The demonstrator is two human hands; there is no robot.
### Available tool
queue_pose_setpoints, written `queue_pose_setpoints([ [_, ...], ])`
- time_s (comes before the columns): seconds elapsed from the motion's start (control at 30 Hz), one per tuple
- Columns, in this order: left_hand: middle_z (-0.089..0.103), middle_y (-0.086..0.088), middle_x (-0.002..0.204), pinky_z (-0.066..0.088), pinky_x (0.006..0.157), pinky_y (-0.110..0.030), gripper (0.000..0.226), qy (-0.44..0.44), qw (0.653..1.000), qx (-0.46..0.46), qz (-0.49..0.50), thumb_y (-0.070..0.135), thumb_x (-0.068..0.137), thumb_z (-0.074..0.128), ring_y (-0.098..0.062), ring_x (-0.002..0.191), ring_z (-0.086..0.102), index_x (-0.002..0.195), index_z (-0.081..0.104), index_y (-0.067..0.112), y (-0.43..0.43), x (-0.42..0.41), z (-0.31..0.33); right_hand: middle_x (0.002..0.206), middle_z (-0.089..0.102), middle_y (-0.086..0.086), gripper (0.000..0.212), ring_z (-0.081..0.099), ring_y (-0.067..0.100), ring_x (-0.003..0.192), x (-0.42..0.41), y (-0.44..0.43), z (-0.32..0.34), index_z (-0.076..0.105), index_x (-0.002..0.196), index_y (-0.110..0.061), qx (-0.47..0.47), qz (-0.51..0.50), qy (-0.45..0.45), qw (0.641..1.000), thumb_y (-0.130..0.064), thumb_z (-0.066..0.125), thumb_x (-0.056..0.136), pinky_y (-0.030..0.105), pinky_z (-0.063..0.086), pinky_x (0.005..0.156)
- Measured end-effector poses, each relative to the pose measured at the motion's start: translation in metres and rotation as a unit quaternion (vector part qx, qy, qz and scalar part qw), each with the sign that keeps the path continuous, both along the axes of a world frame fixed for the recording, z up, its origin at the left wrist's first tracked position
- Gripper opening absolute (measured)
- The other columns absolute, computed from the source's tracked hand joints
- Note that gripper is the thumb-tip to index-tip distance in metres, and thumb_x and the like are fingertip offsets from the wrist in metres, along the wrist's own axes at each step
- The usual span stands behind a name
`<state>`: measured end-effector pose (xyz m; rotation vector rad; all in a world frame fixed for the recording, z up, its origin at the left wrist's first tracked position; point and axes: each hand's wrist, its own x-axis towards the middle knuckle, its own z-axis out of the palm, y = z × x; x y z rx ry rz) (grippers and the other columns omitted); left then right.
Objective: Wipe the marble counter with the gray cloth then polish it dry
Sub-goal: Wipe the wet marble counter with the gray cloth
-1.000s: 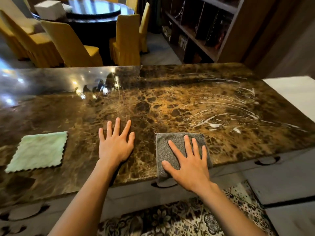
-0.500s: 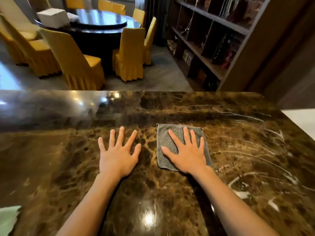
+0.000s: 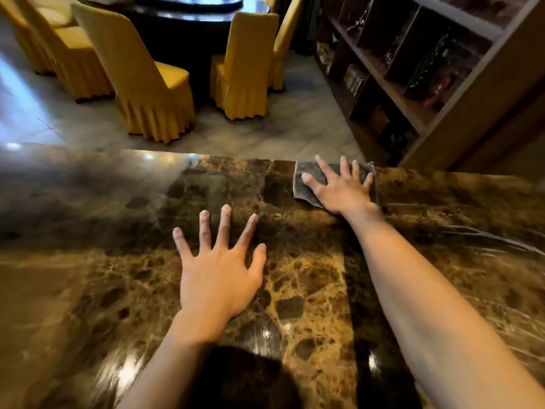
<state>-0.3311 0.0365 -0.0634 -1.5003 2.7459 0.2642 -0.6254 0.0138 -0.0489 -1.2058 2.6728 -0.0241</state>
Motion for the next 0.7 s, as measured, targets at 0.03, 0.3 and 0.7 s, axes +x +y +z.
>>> queue_pose_setpoints([
  [0.03,-0.020,0.002,0.167,-0.010,0.117,-0.071,0.063,-0.002,1.000,-0.003,-0.001,0.070,0.091,-0.010,-0.035,0.153,-0.021,0.152,-0.018,0.054,0.000,0.000,0.000,0.173,-0.004,0.009,0.083,-0.009,0.032,0.158,0.001,0.006,0.000,0.005,0.159,-0.054,0.004,0.008,0.000,1.000,-0.090,0.013,0.085,0.064,-0.010,0.122],
  [0.3,-0.009,0.000,0.171,-0.011,0.115,-0.071,0.064,-0.011,1.000,0.023,0.004,0.069,0.096,0.002,-0.037,0.155,-0.014,0.156,-0.004,0.051,0.003,-0.001,0.004,0.173,-0.007,0.007,0.081,-0.008,0.030,0.158,0.073,0.153,-0.005,0.002,0.159,-0.054,-0.016,0.073,0.005,0.997,-0.088,0.010,0.085,0.061,-0.005,0.124],
  [0.7,-0.010,-0.003,0.171,-0.013,0.115,-0.071,0.069,-0.043,0.997,0.056,-0.015,0.072,0.094,0.002,-0.038,0.154,-0.015,0.159,0.002,0.047,0.004,0.002,0.012,0.173,-0.007,0.008,0.072,-0.011,0.030,0.158,0.207,0.418,0.004,0.001,0.160,-0.052,-0.017,0.064,-0.004,0.998,-0.080,0.021,0.097,0.065,0.003,0.123],
])
